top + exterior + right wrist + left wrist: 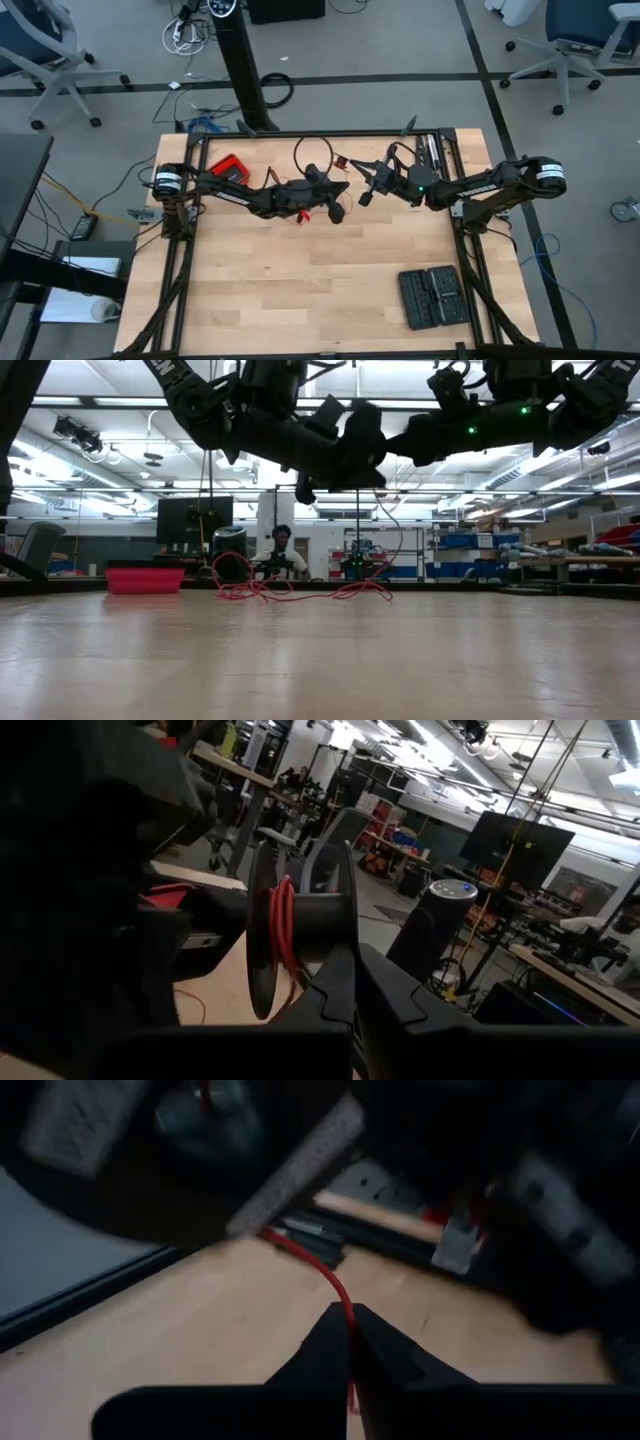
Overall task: Coil cords
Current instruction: Uncoil the wire to the spool
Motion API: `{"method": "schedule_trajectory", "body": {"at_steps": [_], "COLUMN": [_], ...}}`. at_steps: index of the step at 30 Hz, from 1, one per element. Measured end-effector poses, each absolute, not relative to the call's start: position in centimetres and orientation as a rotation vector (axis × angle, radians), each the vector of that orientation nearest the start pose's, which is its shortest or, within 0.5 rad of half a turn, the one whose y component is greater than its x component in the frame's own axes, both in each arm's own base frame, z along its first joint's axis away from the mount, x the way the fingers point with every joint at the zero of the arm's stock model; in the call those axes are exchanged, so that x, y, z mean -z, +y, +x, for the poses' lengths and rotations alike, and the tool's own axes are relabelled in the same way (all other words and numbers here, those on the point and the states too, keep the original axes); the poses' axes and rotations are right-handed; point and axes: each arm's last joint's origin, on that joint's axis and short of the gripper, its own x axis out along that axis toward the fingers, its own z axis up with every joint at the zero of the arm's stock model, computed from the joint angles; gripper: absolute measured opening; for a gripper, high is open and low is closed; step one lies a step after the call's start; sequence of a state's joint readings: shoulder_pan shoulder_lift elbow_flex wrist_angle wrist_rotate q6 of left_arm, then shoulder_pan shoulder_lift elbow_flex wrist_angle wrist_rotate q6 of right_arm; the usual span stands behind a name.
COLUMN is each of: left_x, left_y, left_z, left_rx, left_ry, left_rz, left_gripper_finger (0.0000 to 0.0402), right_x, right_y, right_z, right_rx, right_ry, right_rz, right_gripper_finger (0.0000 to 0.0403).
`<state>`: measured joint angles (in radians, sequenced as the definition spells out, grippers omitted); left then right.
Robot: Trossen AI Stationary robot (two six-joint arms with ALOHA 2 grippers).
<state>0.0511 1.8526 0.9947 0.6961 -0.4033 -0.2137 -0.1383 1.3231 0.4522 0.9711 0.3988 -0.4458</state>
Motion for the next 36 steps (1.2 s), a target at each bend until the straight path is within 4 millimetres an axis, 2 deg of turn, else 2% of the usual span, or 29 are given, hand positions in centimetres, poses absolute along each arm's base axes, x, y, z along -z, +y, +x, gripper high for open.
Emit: {"method": "schedule_trajectory", "body": {"at_steps": [7,13,18,24,26,29,36], "left_x": [-18.6,-21.0,-23.2,-22.9,-22.2,-20.9,-19.1], "left_y": [4.0,3.3,1.7,-0.3,-0.6,-0.4,0.7], "left_z": [38.2,36.3,35.6,36.4,36.6,36.9,36.5], "left_rx": [-0.704,-0.899,-0.809,-0.243,-0.129,-0.171,-0.537], "left_ry": [0.318,0.454,0.421,0.386,0.401,0.461,0.56], "left_rz": [0.107,0.35,0.376,0.369,0.394,0.424,0.288], "left_gripper_finger": [0.0003,0.0003,0.0002,0.0004,0.0004,0.0004,0.0006], "right_x": [-21.7,-21.2,-20.9,-21.2,-21.3,-21.7,-22.2], "right_y": [-4.1,-3.7,-3.9,-4.5,-4.6,-4.5,-3.8], "right_z": [25.0,25.0,24.8,24.6,24.6,24.6,24.8], "right_rx": [0.539,0.59,0.66,0.76,0.757,0.74,0.674], "right_ry": [0.059,0.17,0.241,0.22,0.197,0.14,0.052], "right_rz": [-0.465,-0.583,-0.632,-0.56,-0.535,-0.522,-0.473], "right_gripper_finger": [0.0,0.0,0.0,0.0,0.0,0.0,0.0]}}
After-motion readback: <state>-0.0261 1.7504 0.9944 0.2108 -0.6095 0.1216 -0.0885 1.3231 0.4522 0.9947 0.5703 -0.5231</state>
